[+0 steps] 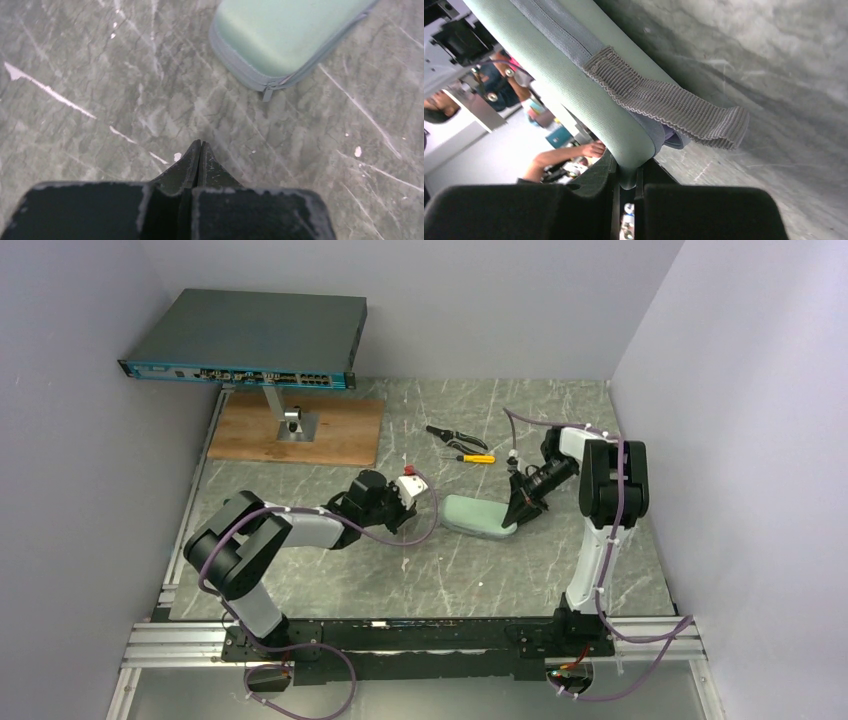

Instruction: Open the umbrella

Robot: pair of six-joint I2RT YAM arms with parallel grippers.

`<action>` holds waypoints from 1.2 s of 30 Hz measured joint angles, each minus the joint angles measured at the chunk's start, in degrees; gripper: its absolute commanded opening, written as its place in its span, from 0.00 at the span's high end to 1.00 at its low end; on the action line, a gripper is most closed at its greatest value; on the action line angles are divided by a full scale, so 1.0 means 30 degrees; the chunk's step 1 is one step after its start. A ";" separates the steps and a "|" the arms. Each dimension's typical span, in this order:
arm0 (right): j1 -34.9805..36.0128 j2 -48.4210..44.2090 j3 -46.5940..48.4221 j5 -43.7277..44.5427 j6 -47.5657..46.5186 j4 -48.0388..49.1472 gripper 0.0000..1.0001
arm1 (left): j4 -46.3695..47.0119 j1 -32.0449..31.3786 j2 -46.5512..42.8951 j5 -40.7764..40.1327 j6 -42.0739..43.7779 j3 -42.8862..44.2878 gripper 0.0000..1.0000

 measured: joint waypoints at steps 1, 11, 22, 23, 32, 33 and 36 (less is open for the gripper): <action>0.0066 0.0350 0.0532 0.0080 -0.0583 -0.0379 1.00 | 0.0022 -0.0036 0.0000 0.0226 0.0262 0.0000 0.98; 0.0248 0.1202 0.1610 -0.0102 -0.1982 -0.1260 1.00 | 0.0685 -0.1078 -0.0583 0.2266 0.0430 -0.0721 0.37; 0.0036 0.1151 0.0984 -0.0721 -0.2215 -0.0947 1.00 | 0.2623 -0.1705 0.1967 0.2018 0.0044 -0.0262 0.40; 0.0029 0.1144 0.0976 -0.0743 -0.2251 -0.0940 1.00 | 0.2761 -0.1705 0.2127 0.2033 0.0073 -0.0124 0.41; 0.0029 0.1086 0.0889 -0.0772 -0.2353 -0.0860 1.00 | 0.3708 -0.1829 0.3694 0.2055 -0.0444 0.1217 0.72; 0.0029 0.1086 0.0889 -0.0758 -0.2353 -0.0860 1.00 | 0.3832 -0.1829 0.3738 0.1894 -0.0474 0.1217 0.78; 0.0015 0.1093 0.0896 -0.0743 -0.2295 -0.0852 1.00 | 0.3832 -0.1741 0.3738 0.1668 -0.0670 0.1217 0.98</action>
